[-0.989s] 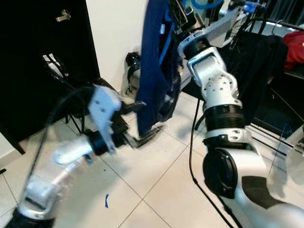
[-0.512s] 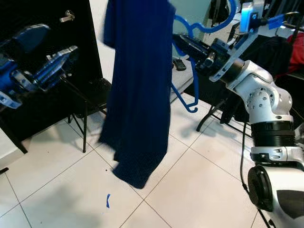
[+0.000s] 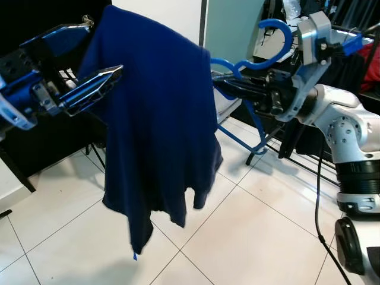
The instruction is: Hang hanger
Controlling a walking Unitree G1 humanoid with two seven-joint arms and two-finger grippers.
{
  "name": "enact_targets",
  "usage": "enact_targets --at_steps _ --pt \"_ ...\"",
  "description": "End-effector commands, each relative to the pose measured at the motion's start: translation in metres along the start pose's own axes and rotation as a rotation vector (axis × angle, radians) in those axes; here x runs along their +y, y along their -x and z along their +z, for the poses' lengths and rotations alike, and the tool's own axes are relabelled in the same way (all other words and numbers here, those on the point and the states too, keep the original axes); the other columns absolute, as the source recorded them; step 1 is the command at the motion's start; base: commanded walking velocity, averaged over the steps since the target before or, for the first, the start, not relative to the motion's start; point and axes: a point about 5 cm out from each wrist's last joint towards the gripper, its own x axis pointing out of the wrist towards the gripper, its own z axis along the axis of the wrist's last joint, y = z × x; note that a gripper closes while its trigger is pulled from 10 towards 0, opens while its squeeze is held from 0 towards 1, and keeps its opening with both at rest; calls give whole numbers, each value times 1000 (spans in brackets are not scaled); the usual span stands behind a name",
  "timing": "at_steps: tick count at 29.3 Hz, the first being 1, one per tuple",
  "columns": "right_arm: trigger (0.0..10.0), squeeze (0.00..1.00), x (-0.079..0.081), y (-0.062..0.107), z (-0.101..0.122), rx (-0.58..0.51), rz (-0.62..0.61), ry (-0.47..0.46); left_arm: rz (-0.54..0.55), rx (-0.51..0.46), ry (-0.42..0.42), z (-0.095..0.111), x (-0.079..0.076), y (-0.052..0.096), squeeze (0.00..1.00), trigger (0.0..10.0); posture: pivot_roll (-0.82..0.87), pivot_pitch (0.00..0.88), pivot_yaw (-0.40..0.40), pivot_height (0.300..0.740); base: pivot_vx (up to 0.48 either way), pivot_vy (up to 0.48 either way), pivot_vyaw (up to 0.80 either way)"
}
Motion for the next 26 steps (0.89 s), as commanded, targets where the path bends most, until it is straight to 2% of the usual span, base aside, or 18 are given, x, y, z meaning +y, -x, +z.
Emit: enact_targets --at_steps 1,5,6,9,10,11,12,13,14,17,19,26 --pt "10000 0 4 -2 2 9 29 30 -27 27 -31 5 2 -1 0 10000 33 27 -6 740 0 0 0" --pt "10000 0 5 -3 -2 20 41 28 -61 31 -58 13 5 -4 0 10000 36 26 -6 740 0 0 0" --pt "10000 0 6 -5 -6 38 58 25 -106 48 -87 19 7 -7 0 10000 45 22 -6 740 0 0 0" --pt "10000 0 8 -5 -10 62 77 23 -147 65 -107 24 8 -9 0 10000 49 19 -5 740 0 0 0" --pt "10000 0 10 -7 -14 90 100 23 -214 96 -117 25 6 -11 0 10000 55 13 -2 740 0 0 0" --pt "10000 0 10 -7 -14 90 100 23 -214 96 -117 25 6 -11 0 10000 55 13 -2 740 0 0 0" --pt "10000 0 11 -9 -18 111 119 25 -275 125 -116 24 4 -13 0 10000 56 12 -2 740 0 0 0" --pt "10000 0 13 -12 -20 128 139 28 -340 158 -109 20 0 -15 0 10000 55 8 2 740 0 0 0" --pt "10000 0 13 -12 -20 128 139 28 -340 158 -109 20 0 -15 0 10000 55 8 2 740 0 0 0" --pt "10000 0 19 -25 -26 167 204 45 -486 253 -100 -2 -14 -21 0 10000 49 0 7 740 0 0 0" --pt "10000 0 22 -32 -27 176 236 56 -548 311 -106 -15 -18 -23 0 10000 46 0 7 740 0 0 0" --pt "10000 0 30 -42 -27 178 298 71 -629 426 -137 -36 -17 -23 0 10000 45 0 16 740 0 0 0"
